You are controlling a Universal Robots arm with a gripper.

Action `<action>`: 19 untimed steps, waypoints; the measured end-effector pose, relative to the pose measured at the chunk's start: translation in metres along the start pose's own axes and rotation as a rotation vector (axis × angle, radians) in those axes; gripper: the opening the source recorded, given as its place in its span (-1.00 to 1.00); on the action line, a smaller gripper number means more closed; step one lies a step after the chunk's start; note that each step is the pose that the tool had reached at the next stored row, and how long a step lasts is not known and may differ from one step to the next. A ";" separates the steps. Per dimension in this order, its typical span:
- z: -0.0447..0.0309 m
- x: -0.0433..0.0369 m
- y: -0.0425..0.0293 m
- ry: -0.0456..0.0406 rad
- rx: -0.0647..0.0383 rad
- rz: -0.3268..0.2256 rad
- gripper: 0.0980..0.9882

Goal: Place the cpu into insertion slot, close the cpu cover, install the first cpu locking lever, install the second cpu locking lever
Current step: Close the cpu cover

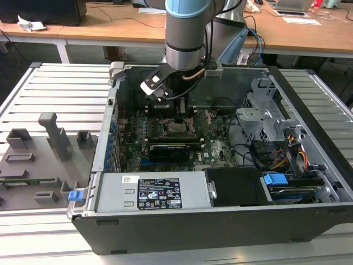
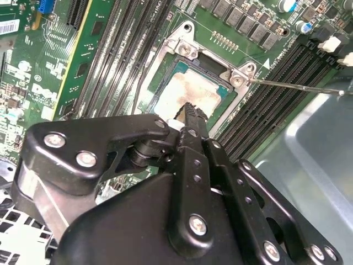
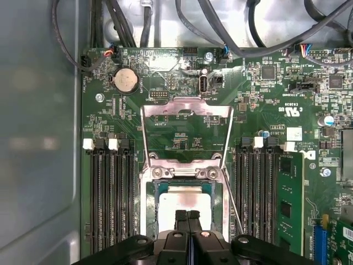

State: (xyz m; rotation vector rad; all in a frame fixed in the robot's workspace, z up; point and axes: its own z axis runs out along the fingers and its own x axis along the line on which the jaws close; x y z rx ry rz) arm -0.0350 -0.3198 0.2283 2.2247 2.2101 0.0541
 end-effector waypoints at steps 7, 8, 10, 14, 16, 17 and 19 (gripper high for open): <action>-0.0299 0.0007 0.0009 -0.0004 0.000 0.000 -0.98; -0.0356 0.0008 0.0010 -0.0004 0.000 0.000 -0.98; -0.0365 0.0004 0.0009 -0.0002 0.000 0.000 -0.98; -0.0367 -0.0084 0.0009 -0.0004 0.000 0.000 -0.98; -0.0368 -0.0123 0.0010 -0.0004 0.000 0.000 -0.98; -0.0368 -0.0133 0.0010 -0.0003 0.000 0.000 -0.98; -0.0367 -0.0140 0.0025 -0.0002 0.000 0.000 -0.98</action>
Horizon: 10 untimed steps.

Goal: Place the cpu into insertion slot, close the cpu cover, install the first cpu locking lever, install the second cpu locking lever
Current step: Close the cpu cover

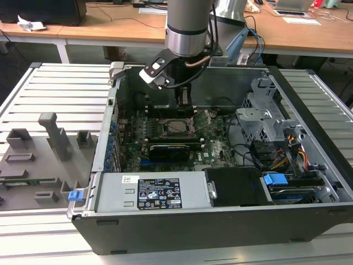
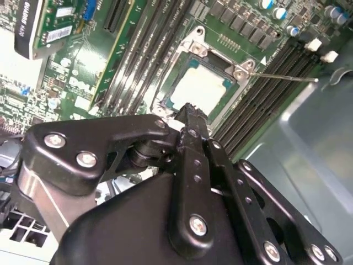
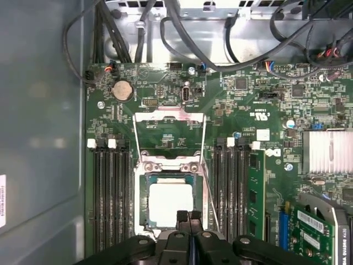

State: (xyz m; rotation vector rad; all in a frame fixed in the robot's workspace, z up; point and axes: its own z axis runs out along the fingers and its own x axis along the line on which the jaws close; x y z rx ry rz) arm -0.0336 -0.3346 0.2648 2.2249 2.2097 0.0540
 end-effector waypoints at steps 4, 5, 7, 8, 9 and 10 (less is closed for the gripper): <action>0.0003 -0.0001 0.0096 0.0001 0.000 -0.012 -0.98; 0.0004 0.0000 0.0118 0.0003 0.000 -0.020 -0.98; 0.0009 0.0001 0.0168 0.0009 0.001 -0.032 -0.98; 0.0011 0.0001 0.0195 0.0009 0.001 -0.034 -0.98; 0.0012 0.0001 0.0226 0.0007 0.001 -0.035 -0.98; 0.0014 0.0002 0.0254 0.0008 0.002 -0.035 -0.98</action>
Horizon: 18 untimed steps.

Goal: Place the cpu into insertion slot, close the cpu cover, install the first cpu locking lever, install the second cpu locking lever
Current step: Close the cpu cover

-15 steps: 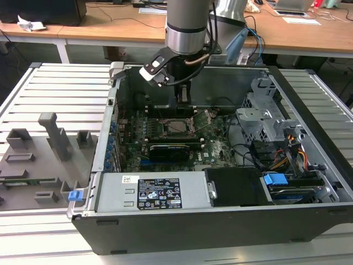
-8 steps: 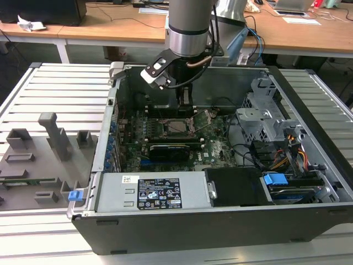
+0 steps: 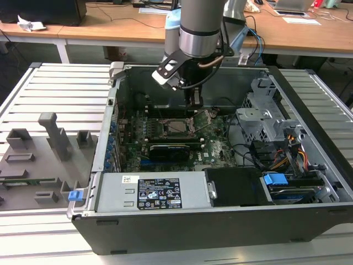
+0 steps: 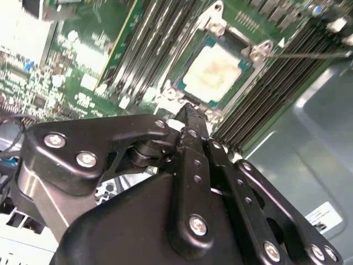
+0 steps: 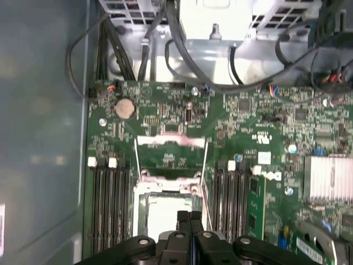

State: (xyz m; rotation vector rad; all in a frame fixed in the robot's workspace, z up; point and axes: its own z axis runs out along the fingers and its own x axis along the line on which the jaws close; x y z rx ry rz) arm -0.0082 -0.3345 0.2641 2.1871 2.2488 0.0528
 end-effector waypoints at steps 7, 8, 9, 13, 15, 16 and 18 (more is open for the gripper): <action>0.0044 0.0042 0.0231 0.0001 0.004 -0.002 -0.98; 0.0052 0.0052 0.0251 0.0002 0.005 -0.003 -0.98; 0.0060 0.0062 0.0278 0.0003 0.006 -0.004 -0.98; 0.0074 0.0075 0.0355 0.0003 0.006 -0.004 -0.98; 0.0084 0.0084 0.0384 0.0003 0.006 -0.005 -0.98; 0.0086 0.0085 0.0385 0.0001 0.006 -0.005 -0.98; 0.0091 0.0088 0.0397 -0.0001 0.006 -0.005 -0.98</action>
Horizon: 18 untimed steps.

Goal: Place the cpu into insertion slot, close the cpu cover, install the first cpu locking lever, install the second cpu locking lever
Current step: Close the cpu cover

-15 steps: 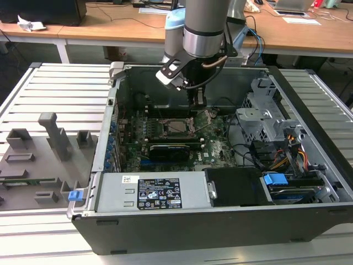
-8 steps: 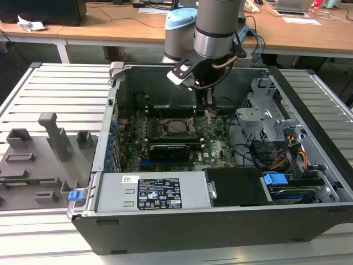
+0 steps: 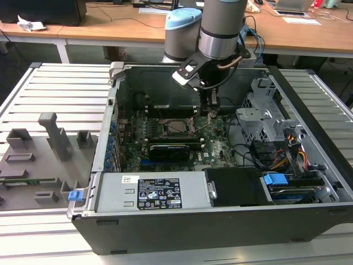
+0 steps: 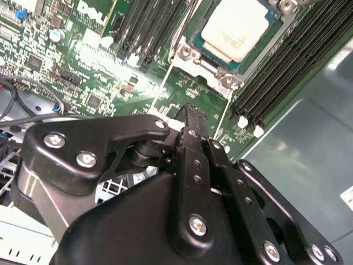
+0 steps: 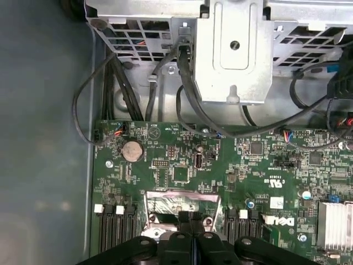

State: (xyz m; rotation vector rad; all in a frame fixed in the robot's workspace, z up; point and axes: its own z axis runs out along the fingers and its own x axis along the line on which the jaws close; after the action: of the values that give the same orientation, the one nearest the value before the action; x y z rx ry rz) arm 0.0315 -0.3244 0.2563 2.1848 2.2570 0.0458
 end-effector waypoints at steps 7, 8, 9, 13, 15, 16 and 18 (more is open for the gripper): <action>0.0008 0.0023 0.0094 0.0000 0.000 -0.001 -0.98; 0.0010 0.0026 0.0111 0.0002 0.000 -0.001 -0.98; 0.0011 0.0029 0.0127 0.0002 0.000 -0.001 -0.98; 0.0016 0.0034 0.0237 0.0001 0.000 -0.001 -0.98; 0.0020 0.0035 0.0274 0.0003 0.000 -0.003 -0.98; 0.0023 0.0035 0.0288 0.0002 0.000 -0.005 -0.98; 0.0030 0.0036 0.0323 0.0000 0.000 -0.008 -0.98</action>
State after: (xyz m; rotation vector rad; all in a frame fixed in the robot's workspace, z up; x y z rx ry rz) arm 0.0637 -0.3197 0.2540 2.1757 2.2659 0.0455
